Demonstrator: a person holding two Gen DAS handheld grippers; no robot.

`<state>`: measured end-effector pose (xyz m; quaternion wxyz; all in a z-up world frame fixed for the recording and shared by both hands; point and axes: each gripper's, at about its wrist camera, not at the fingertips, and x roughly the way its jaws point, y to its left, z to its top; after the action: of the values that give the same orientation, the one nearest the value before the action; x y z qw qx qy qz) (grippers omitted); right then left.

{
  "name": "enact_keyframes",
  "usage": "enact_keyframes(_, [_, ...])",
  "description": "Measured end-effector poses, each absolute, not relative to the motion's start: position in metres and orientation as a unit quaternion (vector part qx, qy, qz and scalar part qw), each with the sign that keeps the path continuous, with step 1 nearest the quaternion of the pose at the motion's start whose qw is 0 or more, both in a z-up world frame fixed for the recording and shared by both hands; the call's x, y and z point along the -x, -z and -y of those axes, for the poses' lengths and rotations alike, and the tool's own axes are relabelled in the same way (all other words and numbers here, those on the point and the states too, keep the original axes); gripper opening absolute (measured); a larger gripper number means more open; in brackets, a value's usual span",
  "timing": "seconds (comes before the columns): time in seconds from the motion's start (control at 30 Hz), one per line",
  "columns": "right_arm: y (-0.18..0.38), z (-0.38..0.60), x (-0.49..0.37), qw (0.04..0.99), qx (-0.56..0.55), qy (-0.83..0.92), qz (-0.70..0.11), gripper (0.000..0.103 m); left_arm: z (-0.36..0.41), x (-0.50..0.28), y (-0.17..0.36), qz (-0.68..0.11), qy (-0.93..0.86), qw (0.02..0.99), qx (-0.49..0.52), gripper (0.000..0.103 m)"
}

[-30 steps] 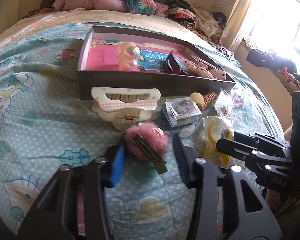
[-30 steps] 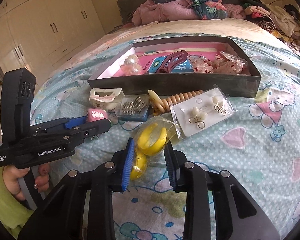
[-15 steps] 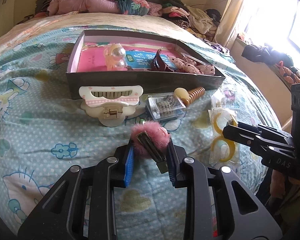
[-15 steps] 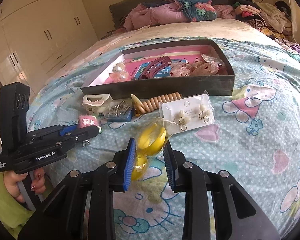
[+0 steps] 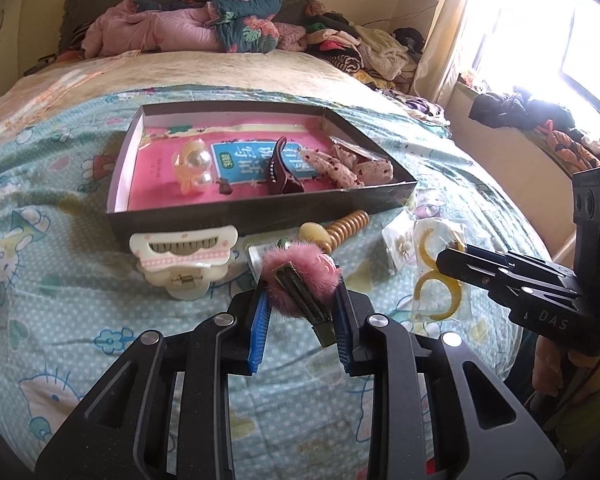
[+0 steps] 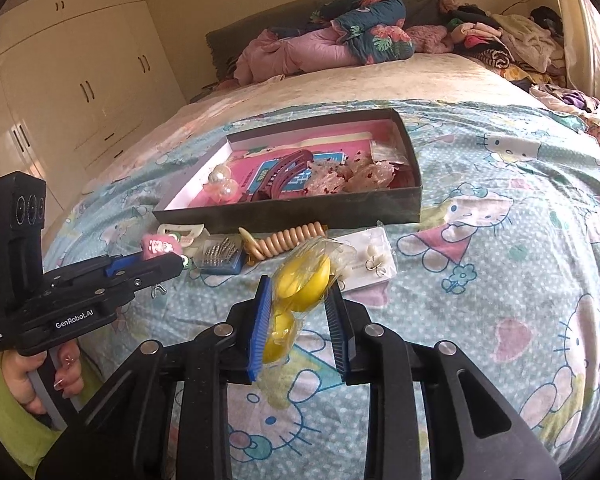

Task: Organize jewelry
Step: 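Grasp the bagged yellow hoop earrings with the right tool while the left tool grasps the pink pom-pom clip, then carry the yellow earrings bag and pom-pom clip over the dark tray with both tools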

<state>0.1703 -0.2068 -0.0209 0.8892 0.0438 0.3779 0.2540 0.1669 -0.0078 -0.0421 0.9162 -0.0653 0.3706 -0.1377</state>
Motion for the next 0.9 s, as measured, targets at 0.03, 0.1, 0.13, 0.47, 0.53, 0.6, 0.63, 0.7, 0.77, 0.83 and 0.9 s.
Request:
enact_keyframes(0.03, [0.020,0.208,-0.172,0.890,-0.046,-0.253,-0.377,0.026,0.008,-0.168,0.041,-0.370,0.138,0.916,0.066,0.020])
enact_keyframes(0.1, [0.017,0.210,-0.173,0.892,-0.047,-0.250,-0.374,0.026,0.010,-0.171,0.039,-0.367,0.139,0.917,0.066,0.020])
enact_keyframes(0.13, [0.017,0.210,-0.175,0.892,-0.048,-0.250,-0.373,0.026,0.010,-0.174,0.039,-0.366,0.139,0.918,0.066,0.020])
enact_keyframes(0.47, [0.006,0.207,-0.194,0.897,-0.050,-0.250,-0.362,0.026,0.009,-0.194,0.031,-0.354,0.131,0.924,0.066,0.020])
enact_keyframes(0.53, [0.003,0.206,-0.199,0.898,-0.049,-0.250,-0.359,0.026,0.007,-0.198,0.029,-0.351,0.129,0.925,0.068,0.020])
enact_keyframes(0.6, [0.000,0.204,-0.204,0.899,-0.048,-0.249,-0.356,0.026,0.005,-0.203,0.026,-0.348,0.127,0.926,0.070,0.020])
enact_keyframes(0.63, [-0.002,0.203,-0.207,0.900,-0.047,-0.249,-0.355,0.026,0.004,-0.205,0.025,-0.347,0.126,0.927,0.072,0.020])
enact_keyframes(0.7, [-0.004,0.202,-0.213,0.902,-0.046,-0.249,-0.351,0.026,0.001,-0.209,0.023,-0.345,0.124,0.928,0.073,0.020])
enact_keyframes(0.77, [-0.007,0.201,-0.218,0.903,-0.045,-0.249,-0.348,0.026,-0.002,-0.213,0.022,-0.343,0.121,0.928,0.077,0.020])
enact_keyframes(0.83, [-0.008,0.200,-0.223,0.904,-0.044,-0.247,-0.346,0.026,-0.005,-0.217,0.021,-0.342,0.118,0.929,0.078,0.020])
enact_keyframes(0.9, [-0.009,0.199,-0.228,0.905,-0.042,-0.246,-0.345,0.026,-0.008,-0.221,0.019,-0.341,0.115,0.930,0.080,0.020])
